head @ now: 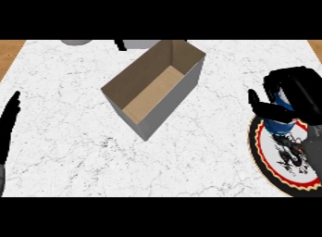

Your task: Pick the can from the plate and place it in the cardboard box

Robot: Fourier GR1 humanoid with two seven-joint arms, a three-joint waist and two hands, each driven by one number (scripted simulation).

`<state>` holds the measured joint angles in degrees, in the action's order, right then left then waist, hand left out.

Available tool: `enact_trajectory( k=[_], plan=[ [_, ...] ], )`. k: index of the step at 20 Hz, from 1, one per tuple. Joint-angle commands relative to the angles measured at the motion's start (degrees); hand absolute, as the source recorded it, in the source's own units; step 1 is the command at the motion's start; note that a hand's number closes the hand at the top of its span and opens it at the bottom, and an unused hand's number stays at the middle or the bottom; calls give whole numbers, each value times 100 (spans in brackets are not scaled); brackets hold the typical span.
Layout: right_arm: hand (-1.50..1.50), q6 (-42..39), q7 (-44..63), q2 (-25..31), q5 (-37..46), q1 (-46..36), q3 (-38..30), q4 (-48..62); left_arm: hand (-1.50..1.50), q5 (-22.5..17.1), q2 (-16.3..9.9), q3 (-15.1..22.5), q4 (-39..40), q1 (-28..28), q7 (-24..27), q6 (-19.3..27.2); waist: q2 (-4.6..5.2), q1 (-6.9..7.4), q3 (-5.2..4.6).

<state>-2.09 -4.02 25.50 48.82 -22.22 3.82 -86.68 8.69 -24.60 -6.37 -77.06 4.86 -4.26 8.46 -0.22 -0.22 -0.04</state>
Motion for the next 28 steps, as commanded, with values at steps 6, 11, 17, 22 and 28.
enact_trajectory(
  k=[6, 11, 17, 22, 28],
  plan=[
    [150, -897, 981, -1001, -364, -1177, 326, -482, 0, 60, 105, -91, 277, 132, 222, -88, 24, 66, -1],
    [150, -528, 1397, -1862, -388, -2039, 277, 524, 0, 385, 390, 155, 138, 188, 77, 207, 44, 136, 1],
    [150, -586, 1908, -2358, -638, -3272, -191, 1591, 0, 323, 242, 38, 124, 312, -68, -53, 42, 135, 2],
    [150, 31, 1839, -2538, -859, -4083, -241, 3029, 0, 180, 234, -76, 187, 352, 72, -231, 59, 195, 1],
    [150, 1170, 1149, -2547, -1092, -4422, 58, 4902, 0, 322, 301, 41, -163, 296, -197, -190, 85, 311, 4]
  ],
)
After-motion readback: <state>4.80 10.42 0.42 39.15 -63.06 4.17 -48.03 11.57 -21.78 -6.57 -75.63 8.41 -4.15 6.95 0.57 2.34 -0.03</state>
